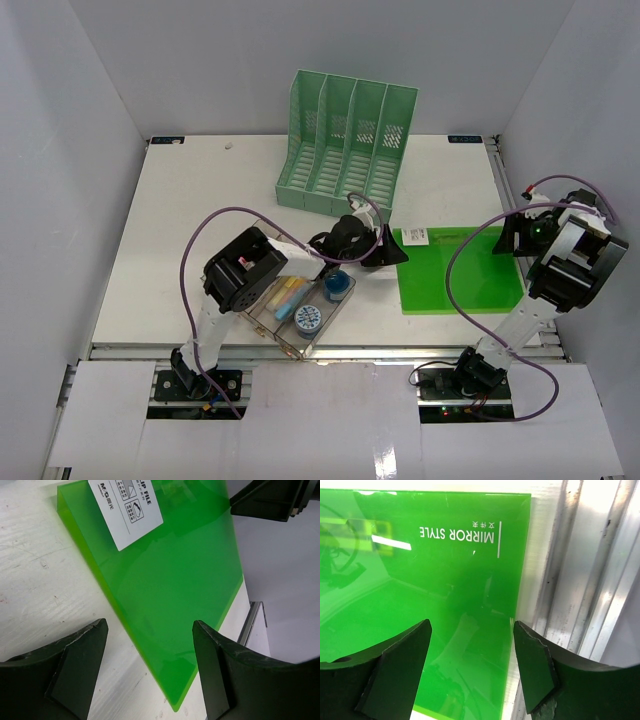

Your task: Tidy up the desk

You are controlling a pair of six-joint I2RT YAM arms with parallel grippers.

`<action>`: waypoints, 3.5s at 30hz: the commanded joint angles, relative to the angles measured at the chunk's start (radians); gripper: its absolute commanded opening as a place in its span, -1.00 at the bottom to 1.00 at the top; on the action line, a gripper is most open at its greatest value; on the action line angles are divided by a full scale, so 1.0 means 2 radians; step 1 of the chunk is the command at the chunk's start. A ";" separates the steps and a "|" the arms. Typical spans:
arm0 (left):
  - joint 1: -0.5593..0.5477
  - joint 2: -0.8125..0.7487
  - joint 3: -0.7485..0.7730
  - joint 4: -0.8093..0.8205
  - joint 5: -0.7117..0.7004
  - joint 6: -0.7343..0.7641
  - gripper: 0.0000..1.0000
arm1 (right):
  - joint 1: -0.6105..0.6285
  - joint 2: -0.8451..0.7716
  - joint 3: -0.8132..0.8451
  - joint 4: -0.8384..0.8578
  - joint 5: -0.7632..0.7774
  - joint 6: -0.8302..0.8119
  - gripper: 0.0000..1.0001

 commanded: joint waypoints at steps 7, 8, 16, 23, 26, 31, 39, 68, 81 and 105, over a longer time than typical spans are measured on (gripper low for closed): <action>0.003 -0.002 0.033 -0.078 -0.044 0.020 0.61 | 0.024 -0.004 0.006 -0.021 -0.012 -0.005 0.46; 0.003 -0.001 0.038 -0.083 -0.046 0.020 0.61 | 0.028 -0.005 0.006 -0.021 -0.012 -0.004 0.47; 0.003 0.020 0.079 -0.136 -0.069 0.025 0.63 | 0.046 -0.012 0.002 -0.021 -0.006 0.005 0.48; 0.003 0.007 0.070 -0.169 -0.128 0.023 0.63 | 0.052 -0.007 0.009 -0.019 -0.003 0.010 0.48; 0.005 0.002 0.064 -0.155 -0.128 0.022 0.63 | 0.054 -0.007 0.010 -0.019 -0.002 0.010 0.48; 0.007 0.012 0.071 -0.130 -0.112 0.014 0.59 | 0.055 -0.006 0.010 -0.019 0.000 0.011 0.48; 0.010 0.022 0.058 -0.085 -0.064 -0.007 0.24 | 0.055 -0.006 0.010 -0.020 0.001 0.008 0.48; 0.028 -0.074 -0.041 0.012 0.002 0.052 -1.00 | 0.053 -0.044 0.029 -0.032 -0.026 -0.056 0.81; 0.028 -0.106 -0.084 0.044 0.033 0.114 -1.00 | 0.101 -0.083 0.071 -0.254 -0.204 -0.356 0.80; 0.028 -0.142 -0.105 0.051 0.059 0.193 -1.00 | 0.298 0.019 0.170 -0.295 -0.185 -0.687 0.85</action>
